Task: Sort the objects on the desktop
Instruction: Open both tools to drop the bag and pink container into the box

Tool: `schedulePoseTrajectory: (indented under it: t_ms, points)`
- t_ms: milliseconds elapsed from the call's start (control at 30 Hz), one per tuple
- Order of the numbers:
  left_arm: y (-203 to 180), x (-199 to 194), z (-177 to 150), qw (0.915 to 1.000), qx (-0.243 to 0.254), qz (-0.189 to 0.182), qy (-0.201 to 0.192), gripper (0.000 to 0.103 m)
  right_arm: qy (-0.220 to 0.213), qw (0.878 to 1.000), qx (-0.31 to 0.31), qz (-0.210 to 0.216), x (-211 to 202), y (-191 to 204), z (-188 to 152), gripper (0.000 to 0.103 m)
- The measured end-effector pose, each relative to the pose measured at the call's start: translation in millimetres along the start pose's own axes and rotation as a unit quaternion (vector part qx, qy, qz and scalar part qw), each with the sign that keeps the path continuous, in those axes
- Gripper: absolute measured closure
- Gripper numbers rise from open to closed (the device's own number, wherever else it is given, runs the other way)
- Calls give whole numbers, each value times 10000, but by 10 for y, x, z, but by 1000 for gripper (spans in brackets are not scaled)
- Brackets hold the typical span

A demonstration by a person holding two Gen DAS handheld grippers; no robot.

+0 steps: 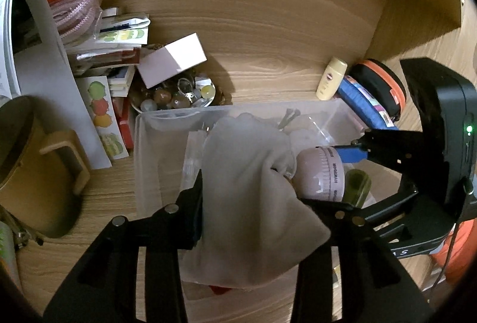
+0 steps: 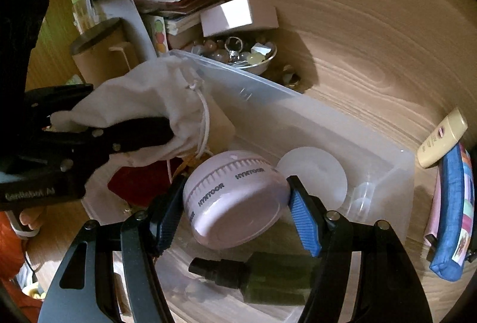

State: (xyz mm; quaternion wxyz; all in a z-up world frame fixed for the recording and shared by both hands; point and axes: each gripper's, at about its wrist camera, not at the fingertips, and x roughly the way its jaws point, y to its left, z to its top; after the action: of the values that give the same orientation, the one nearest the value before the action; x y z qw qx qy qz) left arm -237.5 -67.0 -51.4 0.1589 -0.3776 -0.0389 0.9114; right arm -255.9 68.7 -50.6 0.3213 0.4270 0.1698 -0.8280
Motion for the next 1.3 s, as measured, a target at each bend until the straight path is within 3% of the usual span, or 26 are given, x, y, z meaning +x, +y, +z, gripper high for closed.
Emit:
schedulePoseTrajectory:
  t_ms: [367, 667, 767, 900, 1300]
  points:
    - [7, 23, -28, 9999, 39, -53, 126, 59, 224, 9996, 157, -4, 36, 5, -40, 37]
    - [23, -45, -60, 9998, -60, -9, 188, 53, 29, 9996, 243, -157, -180, 14, -168, 37]
    - [-11, -123, -83, 9999, -39, 85, 118, 52, -77, 9990, 423, -71, -255, -40, -201, 35]
    - [-79, -244, -118, 9997, -31, 227, 3, 42, -185, 9980, 580, -143, -383, -104, -257, 32]
    - [-336, -826, -208, 9951, 194, 731, -634, 24, -736, 9930, 911, -172, -956, -98, -407, 28]
